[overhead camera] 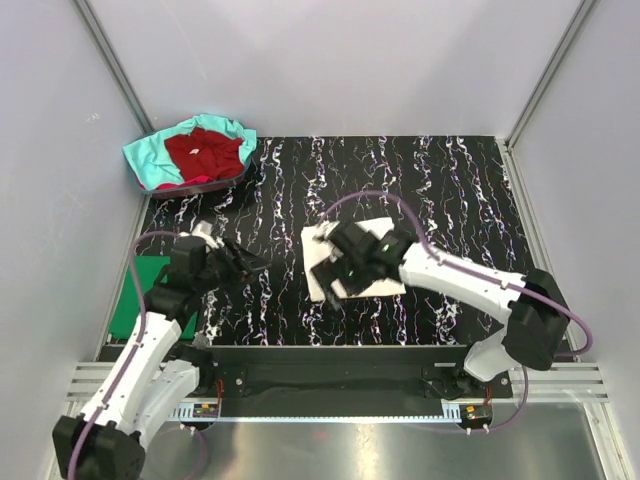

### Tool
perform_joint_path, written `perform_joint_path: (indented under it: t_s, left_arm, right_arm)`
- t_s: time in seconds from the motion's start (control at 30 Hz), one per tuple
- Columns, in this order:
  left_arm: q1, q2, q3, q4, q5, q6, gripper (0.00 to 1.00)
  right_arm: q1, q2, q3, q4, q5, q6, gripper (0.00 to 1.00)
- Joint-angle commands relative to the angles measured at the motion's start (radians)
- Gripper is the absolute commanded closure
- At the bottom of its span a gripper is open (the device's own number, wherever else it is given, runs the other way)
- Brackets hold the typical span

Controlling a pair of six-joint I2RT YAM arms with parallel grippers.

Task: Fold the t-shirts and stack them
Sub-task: Neatly place the folded tshirt to the corner

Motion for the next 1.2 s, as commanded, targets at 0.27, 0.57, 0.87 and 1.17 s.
perform_joint_path:
  t_s: [0.27, 0.57, 0.87, 1.17]
  left_arm:
    - [0.165, 0.002, 0.019, -0.214, 0.056, 0.002, 0.33]
    - [0.205, -0.023, -0.044, -0.143, 0.102, -0.060, 0.34]
    - [0.222, 0.011, -0.056, -0.096, 0.136, -0.063, 0.34]
    - [0.236, 0.039, -0.094, -0.044, 0.186, -0.062, 0.31]
  right_arm:
    - [0.436, 0.140, -0.185, 0.271, 0.774, -0.427, 0.00]
    - [0.543, 0.270, -0.324, 0.596, 0.916, -0.536, 0.15]
    - [0.548, 0.378, -0.347, 0.788, 0.918, -0.713, 0.28]
    - [0.497, 0.450, -0.341, 0.834, 0.889, -0.730, 0.32]
